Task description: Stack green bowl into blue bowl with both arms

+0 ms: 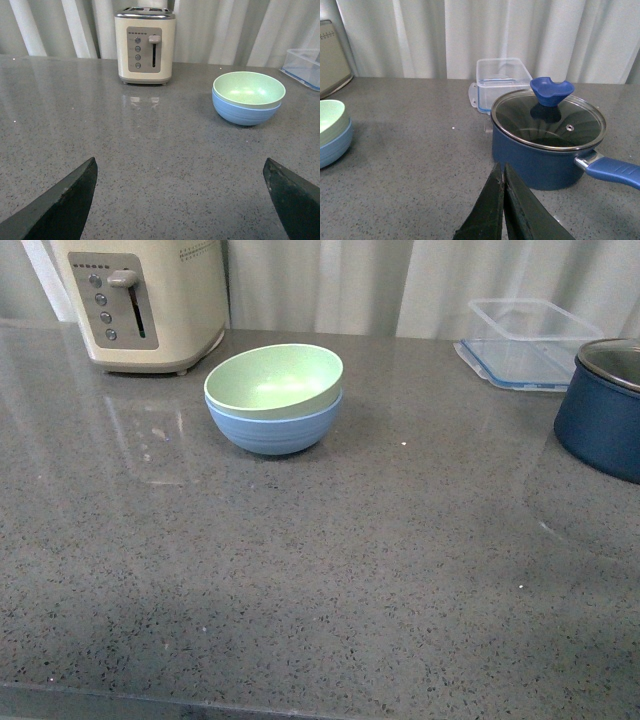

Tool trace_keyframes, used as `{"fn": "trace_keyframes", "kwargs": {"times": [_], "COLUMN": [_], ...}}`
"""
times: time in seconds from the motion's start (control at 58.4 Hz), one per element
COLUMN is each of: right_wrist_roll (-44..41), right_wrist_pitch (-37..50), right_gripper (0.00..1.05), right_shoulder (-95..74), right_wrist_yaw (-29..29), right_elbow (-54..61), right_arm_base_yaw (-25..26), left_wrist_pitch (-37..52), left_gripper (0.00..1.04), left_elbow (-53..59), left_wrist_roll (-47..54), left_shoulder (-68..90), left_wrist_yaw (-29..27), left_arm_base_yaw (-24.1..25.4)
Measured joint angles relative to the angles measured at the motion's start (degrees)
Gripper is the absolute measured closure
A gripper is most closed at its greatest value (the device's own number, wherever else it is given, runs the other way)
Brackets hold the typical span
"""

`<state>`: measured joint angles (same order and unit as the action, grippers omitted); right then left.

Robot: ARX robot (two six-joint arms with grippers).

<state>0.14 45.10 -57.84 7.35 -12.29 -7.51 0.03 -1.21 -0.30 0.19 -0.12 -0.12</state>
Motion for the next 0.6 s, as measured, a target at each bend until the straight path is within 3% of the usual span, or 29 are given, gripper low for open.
{"fn": "trace_keyframes", "kwargs": {"times": [0.24,0.325,0.599], "right_wrist_roll": [0.00,0.00,0.00], "right_wrist_pitch": [-3.32,-5.25,-9.79], "right_gripper": [1.04,1.04,1.04], "right_shoulder": [8.46,11.67,20.04], "right_wrist_yaw": [-2.40,-6.86,-7.13], "right_elbow": [5.29,6.71,10.10], "right_arm_base_yaw": [2.60,5.90,7.37], "left_wrist_pitch": [0.00,0.00,0.00], "left_gripper": [0.07,0.07,0.07], "left_elbow": [0.00,0.00,0.00], "left_wrist_roll": [0.00,0.00,0.00], "left_shoulder": [0.00,0.00,0.00], "left_wrist_yaw": [0.00,0.00,0.02], "left_arm_base_yaw": [0.00,0.00,0.00]}}
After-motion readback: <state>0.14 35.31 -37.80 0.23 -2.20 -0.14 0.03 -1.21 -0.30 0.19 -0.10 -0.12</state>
